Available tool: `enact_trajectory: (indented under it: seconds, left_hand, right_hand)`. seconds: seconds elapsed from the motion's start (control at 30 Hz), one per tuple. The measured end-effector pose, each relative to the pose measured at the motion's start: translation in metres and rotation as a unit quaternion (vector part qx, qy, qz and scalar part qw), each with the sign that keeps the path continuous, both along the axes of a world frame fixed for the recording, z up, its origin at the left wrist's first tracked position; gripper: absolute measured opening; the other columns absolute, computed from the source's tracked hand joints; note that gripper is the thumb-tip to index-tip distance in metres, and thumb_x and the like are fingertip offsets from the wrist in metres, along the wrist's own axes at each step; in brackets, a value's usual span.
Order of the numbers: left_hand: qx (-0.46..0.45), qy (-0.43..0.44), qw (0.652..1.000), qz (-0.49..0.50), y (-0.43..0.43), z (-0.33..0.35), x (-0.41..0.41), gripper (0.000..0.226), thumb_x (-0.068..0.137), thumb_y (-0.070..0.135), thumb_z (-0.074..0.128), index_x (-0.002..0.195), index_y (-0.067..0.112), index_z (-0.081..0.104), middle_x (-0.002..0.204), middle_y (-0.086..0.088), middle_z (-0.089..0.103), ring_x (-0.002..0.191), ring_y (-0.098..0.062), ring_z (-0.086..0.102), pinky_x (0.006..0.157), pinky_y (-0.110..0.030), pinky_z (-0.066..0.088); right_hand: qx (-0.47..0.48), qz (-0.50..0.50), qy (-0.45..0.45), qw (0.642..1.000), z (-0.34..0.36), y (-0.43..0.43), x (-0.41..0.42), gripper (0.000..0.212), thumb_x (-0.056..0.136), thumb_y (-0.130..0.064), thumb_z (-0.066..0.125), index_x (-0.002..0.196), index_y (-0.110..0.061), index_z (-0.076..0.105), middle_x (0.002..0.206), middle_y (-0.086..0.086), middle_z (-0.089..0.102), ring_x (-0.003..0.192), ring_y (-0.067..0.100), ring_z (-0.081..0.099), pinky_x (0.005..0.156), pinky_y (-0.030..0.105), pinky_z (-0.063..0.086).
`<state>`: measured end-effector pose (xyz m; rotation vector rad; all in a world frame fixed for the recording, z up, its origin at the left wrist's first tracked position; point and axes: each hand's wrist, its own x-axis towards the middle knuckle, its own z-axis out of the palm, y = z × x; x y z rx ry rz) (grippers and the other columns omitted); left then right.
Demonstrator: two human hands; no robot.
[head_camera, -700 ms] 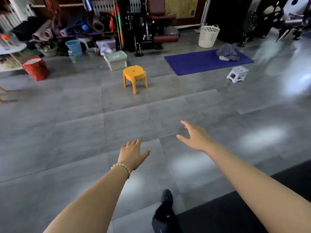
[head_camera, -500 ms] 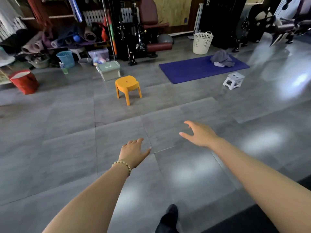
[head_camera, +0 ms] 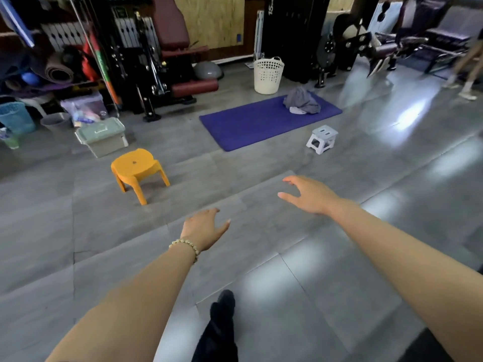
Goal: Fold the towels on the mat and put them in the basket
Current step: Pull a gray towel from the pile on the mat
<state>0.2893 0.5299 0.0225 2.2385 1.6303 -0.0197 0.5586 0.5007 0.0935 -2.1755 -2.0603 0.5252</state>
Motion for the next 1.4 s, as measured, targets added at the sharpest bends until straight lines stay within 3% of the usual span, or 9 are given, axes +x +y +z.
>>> enact_trajectory:
  seconds: [0.3,0.53,0.7,0.87,1.2,1.4]
  left_hand:
    - [-0.005,0.003,0.996,-0.091,0.255,0.004,0.178,0.057,0.095,0.056,0.038,0.140,0.020,0.042,0.139,-0.002,0.051,0.130,-0.021,0.044,0.099,-0.034,0.039]
    - [0.001,0.003,0.987,-0.161,0.400,0.002,0.358,0.055,0.094,0.056,0.039,0.135,0.021,0.048,0.134,0.000,0.055,0.128,-0.020,0.045,0.098,-0.034,0.040]
    - [-0.010,0.007,0.987,-0.160,0.486,-0.017,0.490,0.056,0.095,0.056,0.037,0.138,0.021,0.045,0.137,0.000,0.052,0.128,-0.019,0.045,0.098,-0.035,0.040]
    - [-0.010,0.005,0.991,-0.132,0.561,-0.009,0.599,0.057,0.096,0.055,0.035,0.139,0.020,0.043,0.138,0.000,0.051,0.128,-0.020,0.044,0.096,-0.035,0.041]
    - [0.014,-0.006,0.995,-0.099,0.764,-0.017,0.789,0.054,0.096,0.054,0.036,0.136,0.018,0.045,0.132,-0.001,0.056,0.125,-0.021,0.046,0.095,-0.035,0.040]
    - [0.004,0.014,0.995,-0.100,0.903,-0.022,0.892,0.055,0.096,0.054,0.035,0.137,0.018,0.044,0.133,-0.002,0.054,0.124,-0.022,0.046,0.095,-0.036,0.039]
  right_hand:
    - [-0.013,-0.096,0.038,0.995,-0.002,0.206,0.155,0.059,0.094,-0.048,0.051,0.144,-0.021,0.036,0.143,0.001,0.044,0.130,0.016,0.044,0.105,0.034,0.036]
    - [-0.017,-0.136,0.016,0.990,-0.002,0.327,0.314,0.055,0.095,-0.045,0.049,0.143,-0.020,0.037,0.143,0.004,0.043,0.132,0.021,0.041,0.106,0.039,0.036]
    - [-0.024,-0.115,0.005,0.993,-0.008,0.421,0.440,0.050,0.096,-0.042,0.050,0.140,-0.020,0.041,0.142,0.002,0.042,0.128,0.021,0.043,0.100,0.032,0.037]
    - [-0.049,-0.087,-0.001,0.995,0.004,0.517,0.555,0.053,0.095,-0.041,0.052,0.142,-0.020,0.039,0.143,0.002,0.042,0.129,0.022,0.043,0.103,0.035,0.038]
    - [-0.030,-0.034,-0.029,0.999,-0.006,0.734,0.736,0.052,0.094,-0.040,0.052,0.141,-0.021,0.039,0.140,0.003,0.044,0.124,0.025,0.048,0.100,0.038,0.040]
    - [-0.065,-0.007,-0.046,0.997,-0.011,0.880,0.839,0.055,0.095,-0.041,0.052,0.143,-0.021,0.036,0.144,0.004,0.040,0.123,0.026,0.049,0.100,0.037,0.041]
